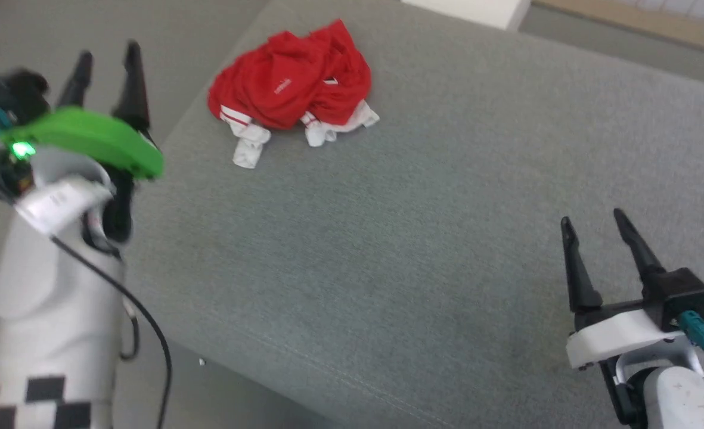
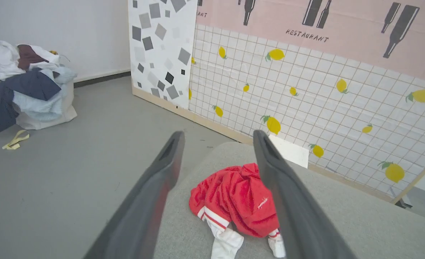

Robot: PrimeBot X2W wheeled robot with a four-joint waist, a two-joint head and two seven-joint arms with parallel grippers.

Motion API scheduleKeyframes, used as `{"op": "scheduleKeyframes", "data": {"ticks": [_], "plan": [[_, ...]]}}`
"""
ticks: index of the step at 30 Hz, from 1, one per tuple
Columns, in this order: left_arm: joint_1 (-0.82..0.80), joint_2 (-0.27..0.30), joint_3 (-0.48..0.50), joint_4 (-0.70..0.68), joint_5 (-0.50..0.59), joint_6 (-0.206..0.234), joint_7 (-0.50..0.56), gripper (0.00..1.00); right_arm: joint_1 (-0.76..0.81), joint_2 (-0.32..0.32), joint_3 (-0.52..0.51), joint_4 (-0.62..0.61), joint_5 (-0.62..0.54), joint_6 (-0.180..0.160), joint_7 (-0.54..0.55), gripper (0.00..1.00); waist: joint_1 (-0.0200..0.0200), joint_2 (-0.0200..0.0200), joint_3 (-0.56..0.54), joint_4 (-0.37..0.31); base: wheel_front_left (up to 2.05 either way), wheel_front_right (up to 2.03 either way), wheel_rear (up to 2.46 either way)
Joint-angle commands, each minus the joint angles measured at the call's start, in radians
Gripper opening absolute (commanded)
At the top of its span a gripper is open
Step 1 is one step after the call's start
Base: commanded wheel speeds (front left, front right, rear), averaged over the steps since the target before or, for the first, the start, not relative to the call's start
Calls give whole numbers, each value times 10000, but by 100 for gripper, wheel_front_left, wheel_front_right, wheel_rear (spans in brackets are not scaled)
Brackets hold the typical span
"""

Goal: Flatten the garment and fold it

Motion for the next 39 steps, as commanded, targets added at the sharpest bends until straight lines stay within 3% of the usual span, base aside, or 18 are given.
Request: {"op": "scheduleKeyframes", "data": {"ticks": [1,11,19,26,32,33,34,35,39], "plan": [[-586,152,105,284,-205,-77,318,100,-189,-1,-81,-243,-131,-13,90,100,-1,0,1442,-904,0,0,0],[-3022,858,432,1990,-1075,7,2816,100,-257,-1,-764,-1427,-407,-13,351,100,-1,0,3274,-1947,0,0,0],[-3744,1295,36,2984,-951,679,5068,100,-148,-3,-1434,-2110,-437,-13,375,100,-1,0,4044,-2225,0,0,0],[-3520,1182,-25,3412,-1112,1165,6103,100,-47,-3,-1663,-2503,-443,-13,470,100,-1,0,4370,-2132,0,0,0],[-3306,942,-39,3721,-1386,1243,6639,100,-30,-12,-1660,-2670,-473,-13,558,100,-1,0,4543,-2008,0,0,0],[-3295,925,-30,3698,-1414,1222,6473,44,-51,-16,-1652,-2660,-476,-13,569,100,-1,0,4538,-1984,0,0,0],[-3283,944,42,3637,-1421,1227,6194,9,-55,-16,-1649,-2643,-474,-13,568,100,-1,0,4519,-1979,0,0,0],[-3255,943,75,3615,-1439,1164,5976,0,-58,-16,-1643,-2611,-470,-13,564,100,-1,0,4479,-1976,0,0,0],[-3339,1132,247,3512,-1336,1125,4889,0,-66,-15,-1617,-2469,-447,-13,510,100,-1,0,4289,-1961,0,0,0]]}}
